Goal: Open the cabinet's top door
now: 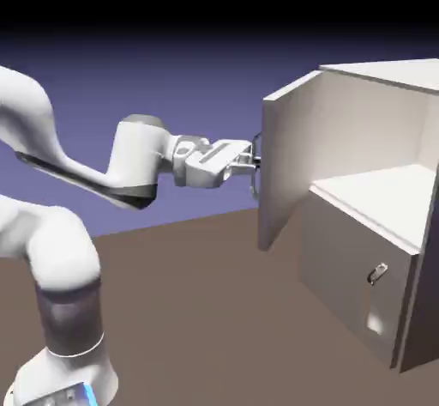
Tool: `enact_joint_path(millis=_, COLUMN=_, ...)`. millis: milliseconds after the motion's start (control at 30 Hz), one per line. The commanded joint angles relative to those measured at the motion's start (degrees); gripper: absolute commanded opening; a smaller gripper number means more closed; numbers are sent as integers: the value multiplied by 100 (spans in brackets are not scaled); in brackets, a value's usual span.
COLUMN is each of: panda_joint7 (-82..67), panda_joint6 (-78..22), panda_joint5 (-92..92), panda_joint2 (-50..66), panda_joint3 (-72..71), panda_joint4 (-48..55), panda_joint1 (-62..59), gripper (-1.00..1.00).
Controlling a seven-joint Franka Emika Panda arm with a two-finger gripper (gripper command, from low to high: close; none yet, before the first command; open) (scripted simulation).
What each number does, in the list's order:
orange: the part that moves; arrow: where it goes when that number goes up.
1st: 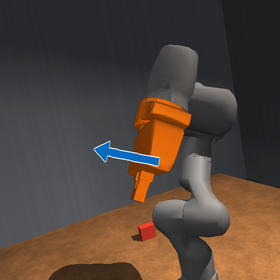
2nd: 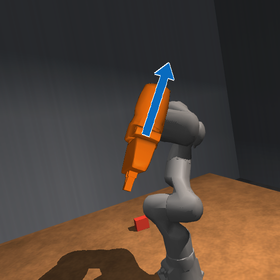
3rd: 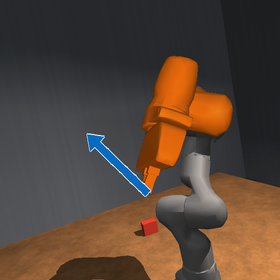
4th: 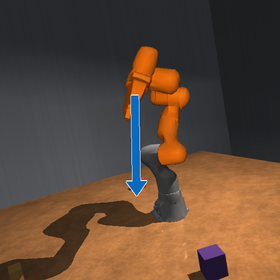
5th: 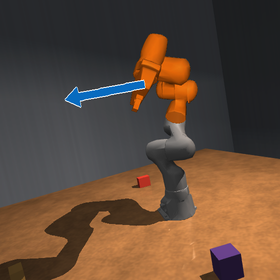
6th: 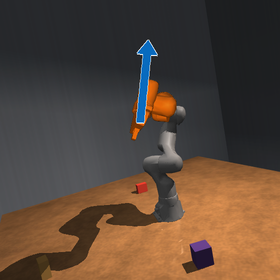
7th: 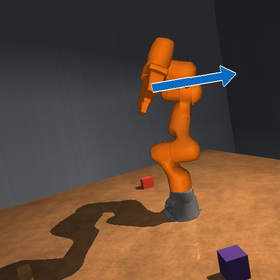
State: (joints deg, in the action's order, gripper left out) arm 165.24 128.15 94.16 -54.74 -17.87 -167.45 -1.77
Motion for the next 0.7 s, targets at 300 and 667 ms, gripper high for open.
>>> enact_joint_path(millis=300, panda_joint7=-480, panda_joint6=-2001, panda_joint5=-2504, panda_joint2=407, panda_joint3=-1742, panda_joint4=541, panda_joint1=316, gripper=-100)
enact_joint_path(millis=667, panda_joint7=-226, panda_joint6=-4648, panda_joint5=-4244, panda_joint2=1912, panda_joint3=-4007, panda_joint4=2436, panda_joint1=-752, gripper=-100)
